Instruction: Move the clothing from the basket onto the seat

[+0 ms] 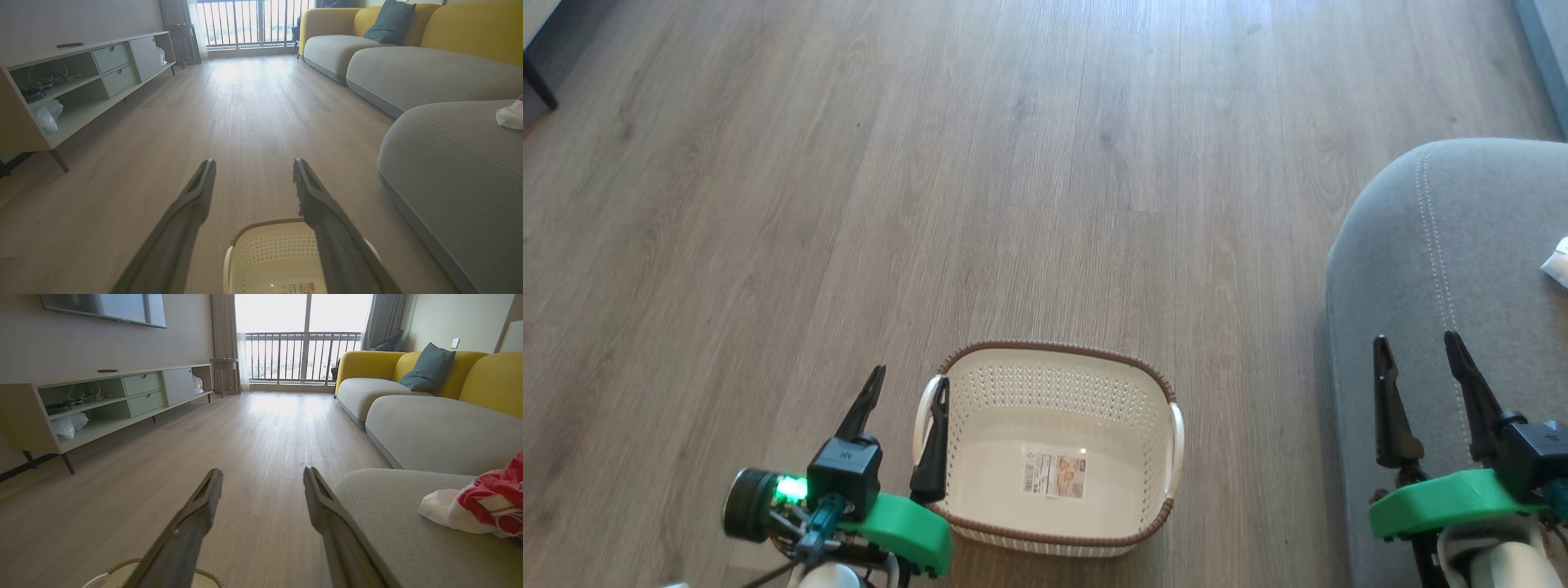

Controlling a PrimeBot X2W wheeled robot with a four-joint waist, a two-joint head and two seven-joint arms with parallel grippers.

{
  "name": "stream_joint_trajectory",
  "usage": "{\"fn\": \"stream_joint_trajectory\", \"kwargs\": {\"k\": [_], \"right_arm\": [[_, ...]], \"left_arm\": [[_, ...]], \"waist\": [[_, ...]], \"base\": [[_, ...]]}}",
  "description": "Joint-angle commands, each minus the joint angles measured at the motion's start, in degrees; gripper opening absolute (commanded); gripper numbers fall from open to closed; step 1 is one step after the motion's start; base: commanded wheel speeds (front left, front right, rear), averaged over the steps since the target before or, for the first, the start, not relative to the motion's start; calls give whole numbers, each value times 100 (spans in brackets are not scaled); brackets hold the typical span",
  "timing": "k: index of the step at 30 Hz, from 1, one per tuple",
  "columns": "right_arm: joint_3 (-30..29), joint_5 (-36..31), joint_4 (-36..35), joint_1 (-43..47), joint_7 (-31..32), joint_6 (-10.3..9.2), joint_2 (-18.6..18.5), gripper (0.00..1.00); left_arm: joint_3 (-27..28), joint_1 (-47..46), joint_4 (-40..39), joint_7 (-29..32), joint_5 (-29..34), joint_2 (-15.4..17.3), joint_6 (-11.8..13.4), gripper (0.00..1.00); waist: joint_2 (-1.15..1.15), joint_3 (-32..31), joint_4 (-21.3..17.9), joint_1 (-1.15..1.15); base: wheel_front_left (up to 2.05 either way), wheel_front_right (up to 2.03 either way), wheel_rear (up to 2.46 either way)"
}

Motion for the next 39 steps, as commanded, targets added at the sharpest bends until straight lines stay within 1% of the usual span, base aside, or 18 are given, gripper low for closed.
{"fn": "stream_joint_trajectory", "kwargs": {"k": [1, 7, 14, 22, 36, 37, 39], "right_arm": [[113, 20, -151, -100, -29, -1, 2, 100], [83, 56, -150, -104, -29, -1, 2, 100], [93, 41, -127, -116, -29, -1, 5, 100], [78, 48, -99, -133, -29, -1, 13, 100], [96, 96, -77, -177, -29, -1, -34, 100], [-22, 60, 88, -1, 0, 0, 10, 0], [-9, 65, 238, 4, 7, 1, 11, 0]], "left_arm": [[186, -126, -180, -29, -52, -13, -21, 100], [239, -97, -88, -29, -209, -13, -147, 100], [271, -126, -69, -29, -236, -13, -141, 100], [294, -100, -74, -29, -256, -13, -189, 100], [324, -103, 20, -29, -591, -13, -238, 100], [145, 4, 170, 0, -574, 0, -241, 0], [136, 16, 309, 2, -595, 1, -246, 0]], "waist": [[0, -13, 6, 0], [0, -50, 20, 0], [0, -63, 3, 0], [0, -92, -39, 0], [0, -79, -59, 0], [0, -78, -59, 0], [0, -76, -62, 0]], "base": [[0, 0, 0], [0, 0, 0], [0, 0, 0], [0, 0, 0], [0, 0, 0], [0, 0, 0], [0, 0, 0]]}}
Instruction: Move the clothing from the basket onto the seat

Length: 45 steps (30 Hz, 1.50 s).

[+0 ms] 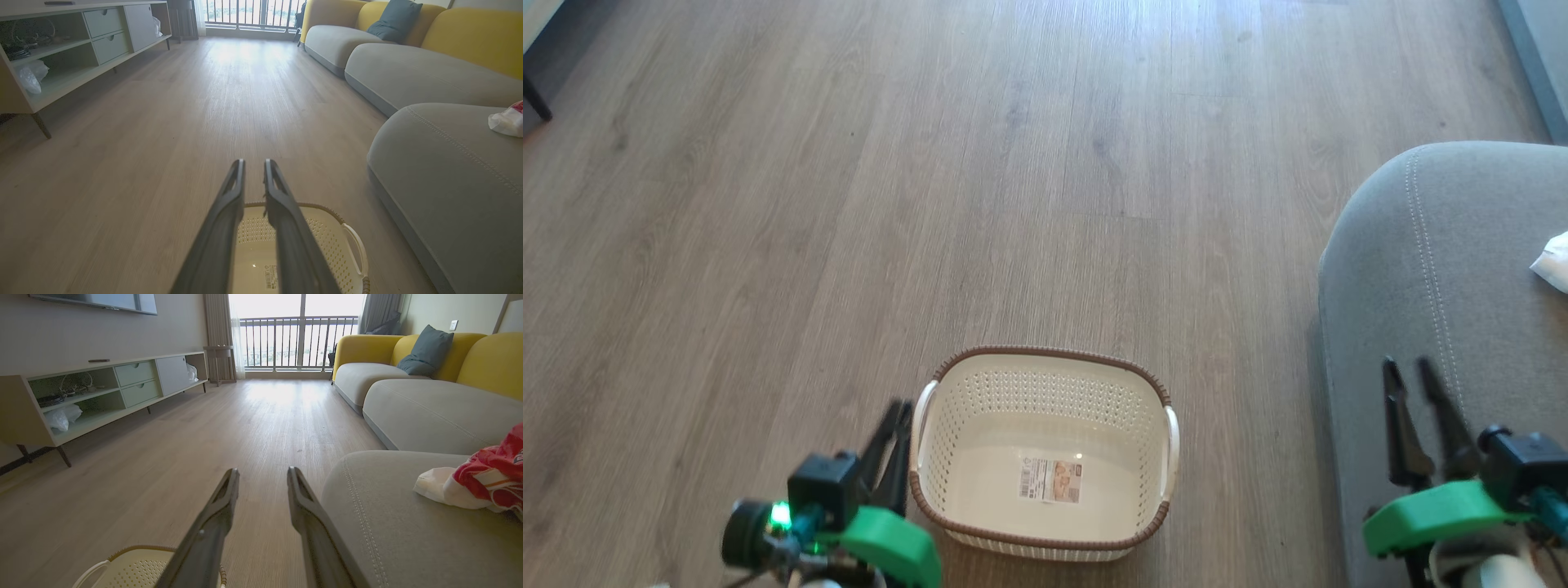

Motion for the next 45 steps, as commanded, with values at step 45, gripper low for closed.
{"fn": "stream_joint_trajectory", "kwargs": {"k": [45], "right_arm": [[22, 2996, 385, -313, 748, -1, 22, 0]], "left_arm": [[576, -145, 171, 587, -3023, 136, -428, 0]], "waist": [[0, 17, -297, 0]], "base": [[0, 0, 0]]}}
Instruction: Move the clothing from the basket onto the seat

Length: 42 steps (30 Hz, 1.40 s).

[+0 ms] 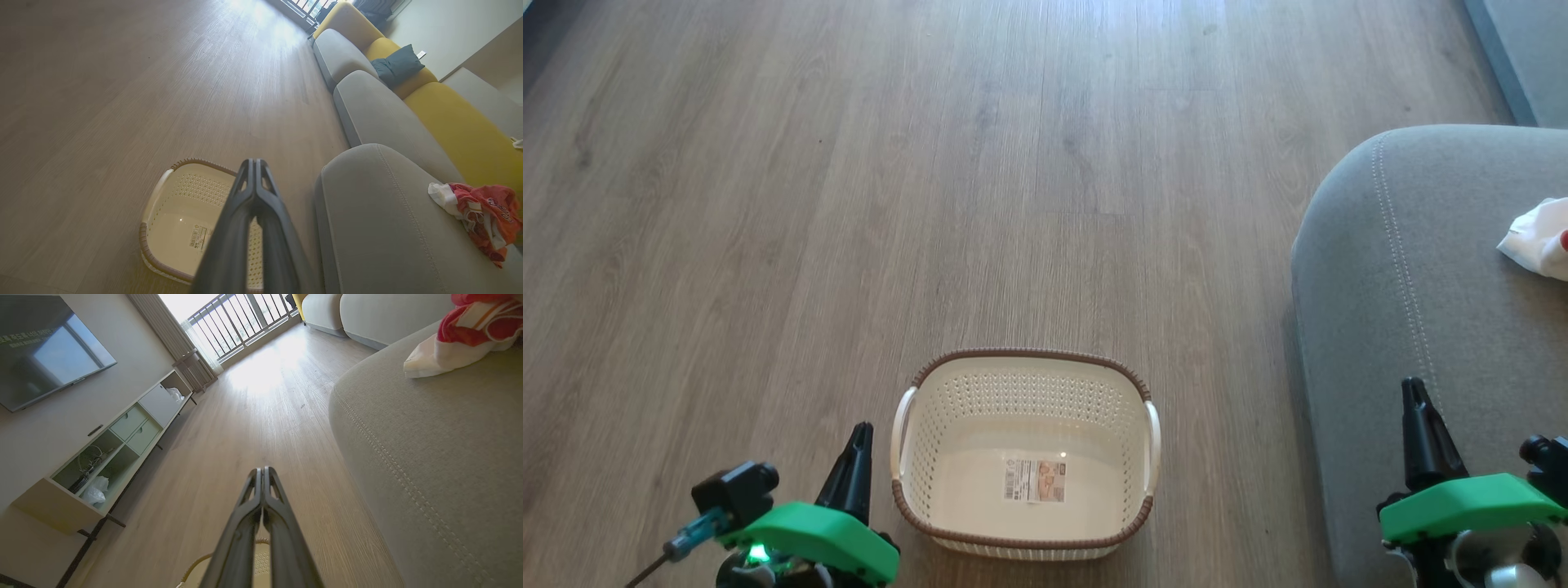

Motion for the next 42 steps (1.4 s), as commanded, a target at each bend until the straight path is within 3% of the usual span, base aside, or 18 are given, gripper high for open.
{"fn": "stream_joint_trajectory", "kwargs": {"k": [1, 42], "right_arm": [[17, 182, -144, -277, 30, 0, -5, 0], [29, 2915, 52, -581, 705, 0, 14, 0]], "left_arm": [[147, -320, -185, 35, -165, 56, -37, 0], [802, -506, -167, 673, -2812, 85, -427, 0]], "waist": [[0, 1, -9, 0], [0, 16, -279, 0]], "base": [[0, 0, 0], [0, 0, 0]]}}
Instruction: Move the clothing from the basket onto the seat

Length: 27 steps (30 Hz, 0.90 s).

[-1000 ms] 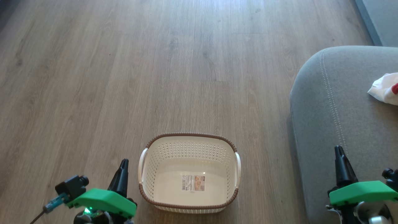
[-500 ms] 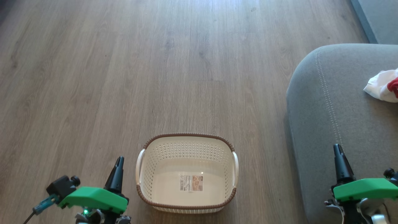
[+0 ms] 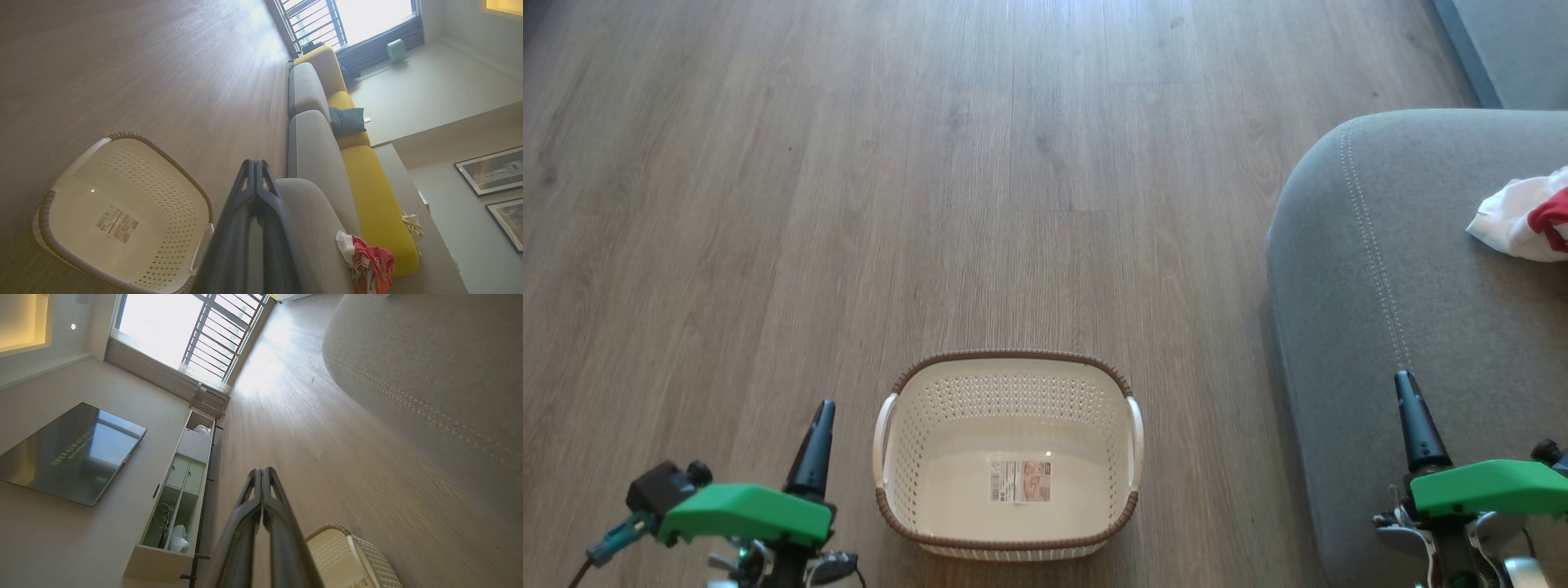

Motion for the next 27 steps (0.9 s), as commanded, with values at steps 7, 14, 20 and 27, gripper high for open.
{"fn": "stream_joint_trajectory", "kwargs": {"k": [7, 14, 20, 27], "right_arm": [[56, 618, -115, -386, 151, 0, -4, 0], [58, 1097, -81, -439, 269, -1, -1, 0], [61, 1576, -47, -492, 387, -1, 2, 0], [63, 1985, -17, -537, 487, -1, 5, 0]], "left_arm": [[335, -378, -168, 141, -578, 77, -133, 0], [459, -412, -163, 260, -1034, 76, -201, 0], [584, -446, -159, 381, -1489, 73, -270, 0], [693, -475, -155, 485, -1876, 70, -328, 0]], "waist": [[0, 3, -52, 0], [0, 6, -99, 0], [0, 8, -147, 0], [0, 10, -187, 0]], "base": [[0, 0, 0], [0, 0, 0], [0, 0, 0], [0, 0, 0]]}}
